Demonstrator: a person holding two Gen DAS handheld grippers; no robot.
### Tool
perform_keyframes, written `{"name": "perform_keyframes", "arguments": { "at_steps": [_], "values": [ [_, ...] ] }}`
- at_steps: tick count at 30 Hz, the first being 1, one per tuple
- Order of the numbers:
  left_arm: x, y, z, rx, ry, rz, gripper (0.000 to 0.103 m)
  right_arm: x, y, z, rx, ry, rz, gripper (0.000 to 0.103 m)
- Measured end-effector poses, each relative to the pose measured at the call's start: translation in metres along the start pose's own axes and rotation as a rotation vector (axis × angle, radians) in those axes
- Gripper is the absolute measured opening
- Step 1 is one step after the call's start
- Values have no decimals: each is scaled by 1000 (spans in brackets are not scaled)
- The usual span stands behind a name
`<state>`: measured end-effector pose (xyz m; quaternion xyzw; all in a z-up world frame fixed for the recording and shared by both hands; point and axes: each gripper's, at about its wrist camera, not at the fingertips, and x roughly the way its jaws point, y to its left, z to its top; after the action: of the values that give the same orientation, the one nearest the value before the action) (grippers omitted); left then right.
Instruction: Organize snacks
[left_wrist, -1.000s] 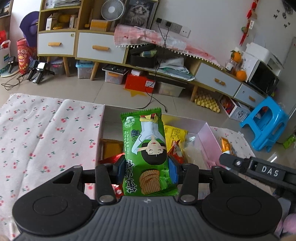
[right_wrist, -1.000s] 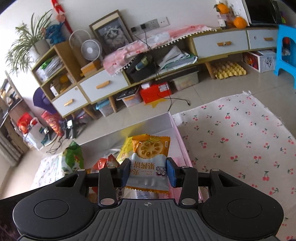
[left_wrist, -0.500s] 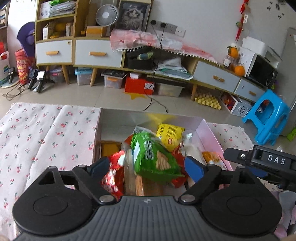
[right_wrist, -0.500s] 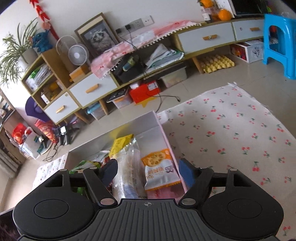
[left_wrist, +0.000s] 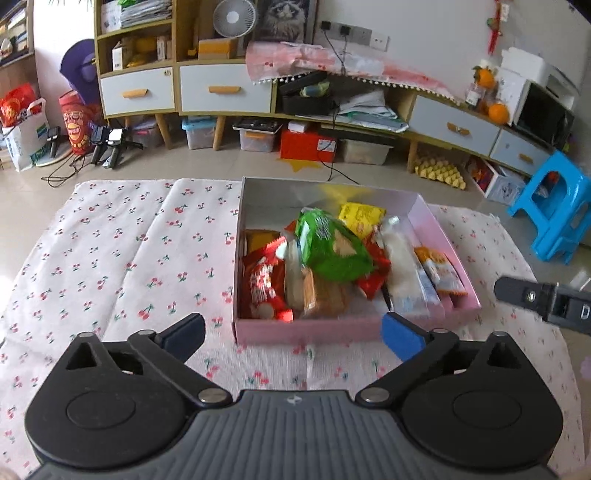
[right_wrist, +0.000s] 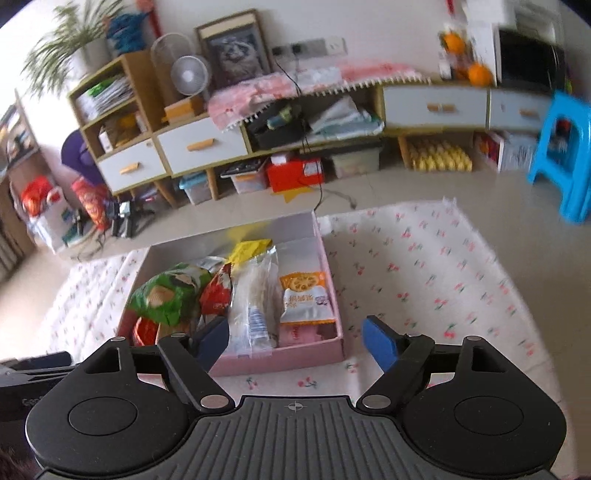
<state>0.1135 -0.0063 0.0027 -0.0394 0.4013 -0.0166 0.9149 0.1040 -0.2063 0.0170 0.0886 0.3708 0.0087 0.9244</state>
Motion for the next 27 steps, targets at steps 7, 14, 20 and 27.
{"name": "perform_keyframes", "arguments": {
  "at_steps": [7, 14, 20, 27],
  "values": [
    [-16, -5, -10, 43, 24, 16, 102, -23, 7, -5, -16, 44, -2, 88],
    [-15, -6, -16, 56, 61, 41, 102, -22, 24, -19, -74, 115, -9, 88],
    [-12, -4, -19, 51, 84, 54, 102, -13, 24, -26, -81, 155, -21, 88],
    [-12, -7, -21, 55, 88, 50, 102, -11, 25, -27, -86, 161, -20, 88]
  ]
}}
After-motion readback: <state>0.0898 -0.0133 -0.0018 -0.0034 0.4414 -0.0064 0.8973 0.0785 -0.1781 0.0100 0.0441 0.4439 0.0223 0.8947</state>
